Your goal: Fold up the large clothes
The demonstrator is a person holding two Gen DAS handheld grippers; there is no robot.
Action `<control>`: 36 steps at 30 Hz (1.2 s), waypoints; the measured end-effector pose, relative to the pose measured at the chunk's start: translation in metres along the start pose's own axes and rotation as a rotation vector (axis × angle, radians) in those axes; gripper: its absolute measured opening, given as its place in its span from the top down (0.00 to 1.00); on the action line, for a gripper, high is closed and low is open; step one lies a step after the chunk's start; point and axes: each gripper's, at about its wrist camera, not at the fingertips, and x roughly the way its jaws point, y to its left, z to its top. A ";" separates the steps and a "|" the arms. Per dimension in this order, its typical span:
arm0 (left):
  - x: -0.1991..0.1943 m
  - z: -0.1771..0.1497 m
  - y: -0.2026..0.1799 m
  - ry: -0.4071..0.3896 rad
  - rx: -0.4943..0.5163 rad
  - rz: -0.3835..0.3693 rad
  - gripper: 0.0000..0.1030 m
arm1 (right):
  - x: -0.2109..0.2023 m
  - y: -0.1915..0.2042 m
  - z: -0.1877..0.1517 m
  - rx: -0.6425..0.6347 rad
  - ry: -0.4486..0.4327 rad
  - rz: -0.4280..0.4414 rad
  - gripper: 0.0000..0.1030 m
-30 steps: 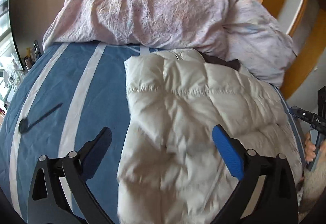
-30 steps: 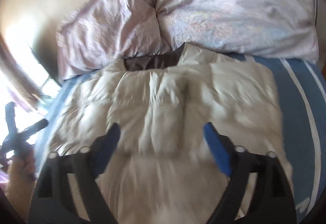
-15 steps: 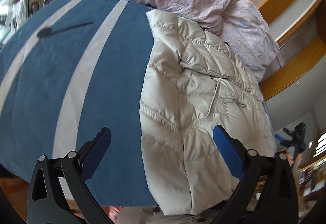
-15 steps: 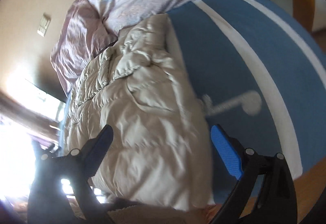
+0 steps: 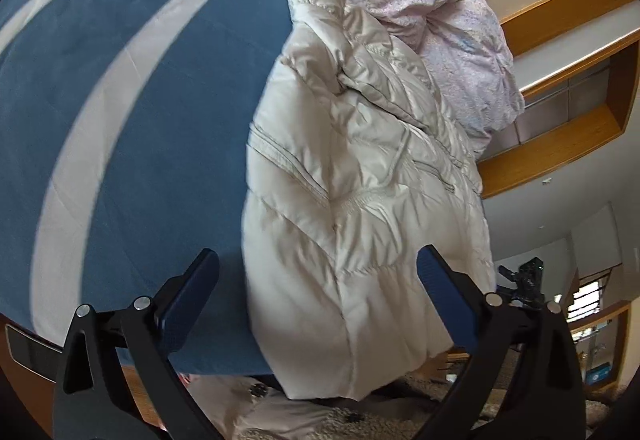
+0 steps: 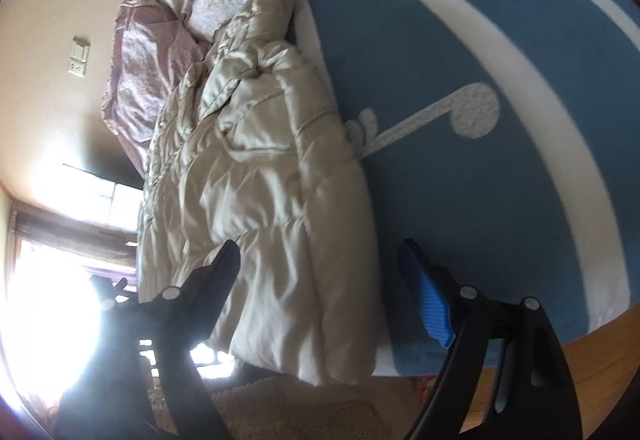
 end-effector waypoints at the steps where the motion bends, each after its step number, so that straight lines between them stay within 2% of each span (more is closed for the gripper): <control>1: 0.001 -0.002 -0.001 0.008 -0.002 -0.014 0.05 | 0.001 0.001 -0.003 -0.012 0.008 0.003 0.26; 7: 0.006 -0.020 -0.007 0.037 -0.029 -0.082 0.12 | 0.012 0.018 -0.015 -0.082 0.074 0.023 0.28; 12: 0.005 -0.035 -0.001 0.025 -0.107 -0.131 0.29 | 0.015 0.014 -0.024 -0.056 0.082 0.090 0.33; 16: 0.005 -0.040 0.003 0.016 -0.150 -0.150 0.38 | 0.016 0.011 -0.032 -0.045 0.084 0.099 0.42; 18: 0.006 -0.042 0.004 0.018 -0.165 -0.158 0.43 | 0.017 0.012 -0.036 -0.046 0.086 0.103 0.43; 22: 0.005 -0.044 0.008 0.017 -0.182 -0.168 0.48 | 0.019 0.009 -0.037 -0.031 0.080 0.116 0.48; 28: 0.007 -0.045 0.000 0.027 -0.145 -0.141 0.48 | 0.020 0.008 -0.039 -0.024 0.077 0.134 0.48; 29: 0.007 -0.044 0.000 0.028 -0.144 -0.139 0.48 | 0.021 0.007 -0.039 -0.023 0.076 0.136 0.50; 30: 0.007 -0.044 -0.001 0.026 -0.140 -0.129 0.52 | 0.023 0.008 -0.039 -0.022 0.075 0.128 0.54; 31: 0.008 -0.043 -0.002 0.025 -0.133 -0.112 0.57 | 0.025 0.009 -0.040 -0.022 0.075 0.117 0.66; 32: 0.007 -0.042 -0.004 0.019 -0.123 -0.094 0.69 | 0.025 0.009 -0.040 -0.023 0.067 0.104 0.73; 33: 0.006 -0.041 -0.005 0.011 -0.121 -0.090 0.77 | 0.023 0.011 -0.041 -0.033 0.048 0.100 0.77; 36: -0.008 -0.035 -0.007 -0.052 -0.125 -0.111 0.85 | 0.009 0.024 -0.041 -0.075 -0.028 0.106 0.83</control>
